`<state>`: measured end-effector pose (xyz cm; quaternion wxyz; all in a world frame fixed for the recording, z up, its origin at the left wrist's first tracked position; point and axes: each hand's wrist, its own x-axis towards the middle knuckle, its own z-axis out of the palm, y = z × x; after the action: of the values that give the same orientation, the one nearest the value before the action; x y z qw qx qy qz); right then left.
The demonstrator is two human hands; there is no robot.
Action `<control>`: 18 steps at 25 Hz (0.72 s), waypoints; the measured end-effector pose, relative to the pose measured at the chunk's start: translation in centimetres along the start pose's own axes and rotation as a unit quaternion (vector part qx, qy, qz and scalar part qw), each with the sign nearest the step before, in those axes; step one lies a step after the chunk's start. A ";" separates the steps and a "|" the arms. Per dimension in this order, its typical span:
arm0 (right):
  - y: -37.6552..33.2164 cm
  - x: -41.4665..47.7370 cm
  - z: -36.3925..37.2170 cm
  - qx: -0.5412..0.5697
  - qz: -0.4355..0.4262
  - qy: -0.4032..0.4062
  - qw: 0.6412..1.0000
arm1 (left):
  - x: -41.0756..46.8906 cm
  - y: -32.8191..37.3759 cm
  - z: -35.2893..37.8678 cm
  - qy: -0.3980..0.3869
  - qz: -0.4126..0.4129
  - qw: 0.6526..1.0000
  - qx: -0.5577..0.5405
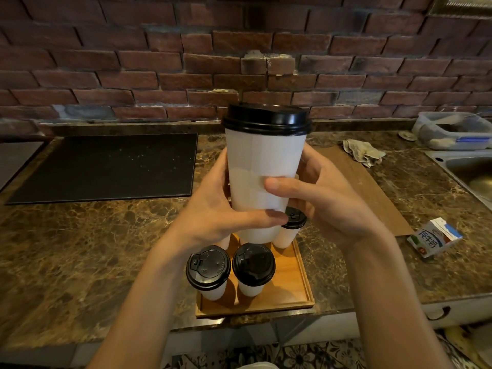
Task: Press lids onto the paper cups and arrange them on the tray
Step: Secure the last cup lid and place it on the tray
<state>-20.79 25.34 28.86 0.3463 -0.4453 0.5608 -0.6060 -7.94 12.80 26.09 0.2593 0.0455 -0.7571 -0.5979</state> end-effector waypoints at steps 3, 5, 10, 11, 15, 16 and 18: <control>-0.3 -0.1 0.1 -0.045 -0.007 0.020 0.999 | 0.0 0.0 0.2 0.021 0.009 1.000 0.012; -0.6 -0.2 0.5 -0.074 -0.015 0.050 0.996 | 0.2 0.2 0.4 0.034 0.016 0.999 0.024; -0.8 -0.2 1.8 -0.111 -0.029 0.117 0.986 | 0.4 0.2 1.1 0.086 0.017 0.996 0.030; -0.9 -0.2 1.9 -0.116 -0.033 0.127 0.985 | 0.4 0.2 1.3 0.104 0.015 0.994 0.033; -0.7 -0.1 2.6 -0.161 -0.033 0.156 0.974 | 0.5 0.0 1.8 0.153 0.016 0.987 0.055; -0.6 0.0 2.7 -0.173 -0.026 0.157 0.972 | 0.5 -0.1 1.9 0.159 0.015 0.985 0.060; -0.4 0.0 2.9 -0.183 -0.013 0.157 0.970 | 0.5 -0.2 2.0 0.165 0.013 0.984 0.070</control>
<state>-18.10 24.28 29.15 0.1589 -0.4078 0.7039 -0.5594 -9.32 14.35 25.82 0.3845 0.1512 -0.7444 -0.5246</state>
